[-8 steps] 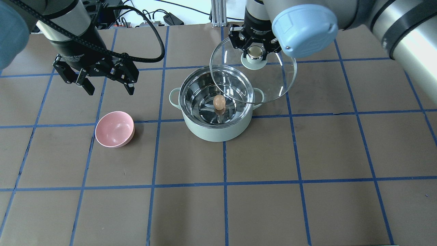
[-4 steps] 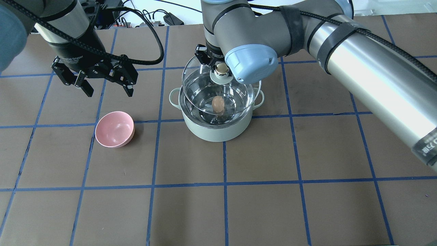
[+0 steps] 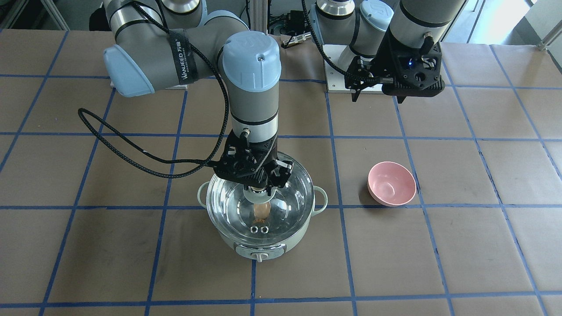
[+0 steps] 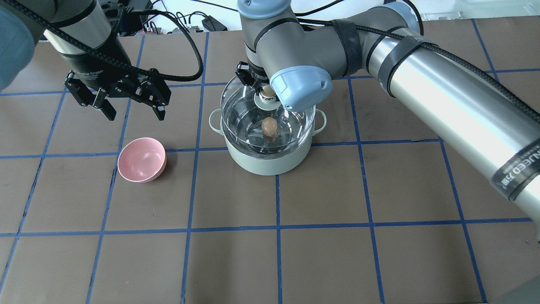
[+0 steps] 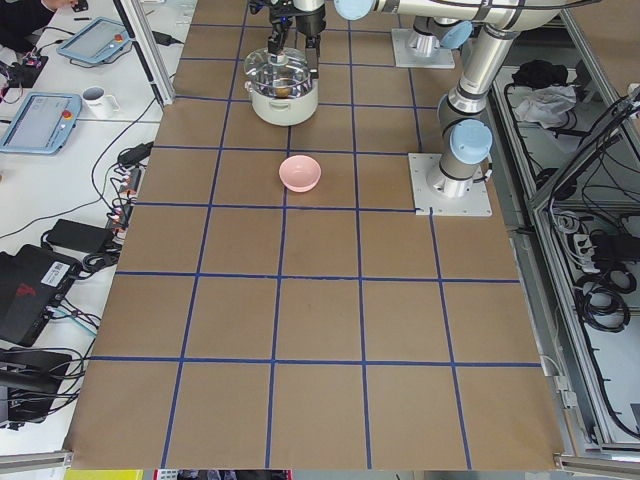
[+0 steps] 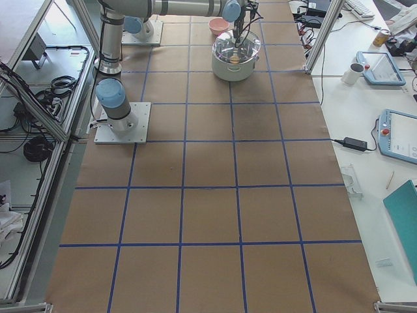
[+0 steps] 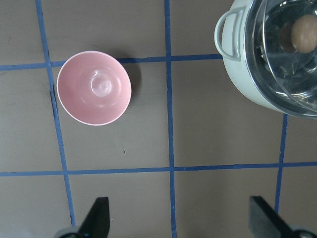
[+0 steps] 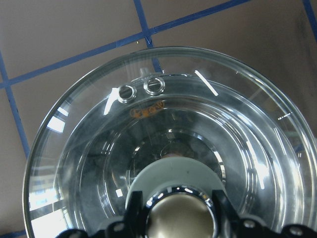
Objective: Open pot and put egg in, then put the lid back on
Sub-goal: 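Move the glass lid with the right gripper over the pot and lower it on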
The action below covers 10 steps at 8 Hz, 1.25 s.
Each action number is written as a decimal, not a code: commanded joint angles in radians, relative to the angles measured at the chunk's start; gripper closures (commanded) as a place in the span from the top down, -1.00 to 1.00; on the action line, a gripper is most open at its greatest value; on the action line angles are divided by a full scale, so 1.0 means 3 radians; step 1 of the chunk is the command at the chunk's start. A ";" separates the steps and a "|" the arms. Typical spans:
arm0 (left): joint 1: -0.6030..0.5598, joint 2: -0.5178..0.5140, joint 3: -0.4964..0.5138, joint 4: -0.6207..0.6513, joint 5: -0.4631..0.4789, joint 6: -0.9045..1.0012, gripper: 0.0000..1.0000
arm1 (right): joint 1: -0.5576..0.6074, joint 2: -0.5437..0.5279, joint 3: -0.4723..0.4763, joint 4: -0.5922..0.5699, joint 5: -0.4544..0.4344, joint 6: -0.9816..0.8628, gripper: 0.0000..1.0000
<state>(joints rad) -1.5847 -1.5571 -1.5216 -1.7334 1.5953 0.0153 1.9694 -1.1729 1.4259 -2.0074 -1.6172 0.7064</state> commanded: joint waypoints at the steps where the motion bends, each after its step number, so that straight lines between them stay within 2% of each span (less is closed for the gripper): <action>1: 0.0000 0.0000 0.0000 0.0005 0.0000 -0.0005 1.00 | 0.0031 0.0018 0.0043 -0.0017 0.0017 0.0064 -1.00; 5: -0.0005 0.0005 0.0000 0.0000 0.0000 0.0000 1.00 | 0.0042 0.0018 0.0084 -0.0017 0.0022 0.0064 -1.00; 6: -0.0005 0.0010 0.0000 0.0000 0.0000 0.0000 1.00 | 0.0042 0.0018 0.0084 -0.0022 0.0022 0.0069 -0.91; 8: -0.0005 0.0010 -0.0005 0.0000 0.0000 0.0000 1.00 | 0.0042 0.0018 0.0084 -0.0017 0.0022 0.0079 -0.60; 9: -0.0005 0.0010 -0.0005 0.0000 0.0000 0.0000 1.00 | 0.0042 0.0023 0.0089 -0.0022 0.0022 0.0079 -0.27; 10: -0.0005 0.0010 -0.0005 0.0000 0.0000 0.0000 1.00 | 0.0042 0.0028 0.0089 -0.0028 0.0017 0.0069 0.48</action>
<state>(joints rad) -1.5861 -1.5540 -1.5228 -1.7334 1.5953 0.0153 1.9819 -1.1664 1.4519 -2.0134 -1.6108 0.7297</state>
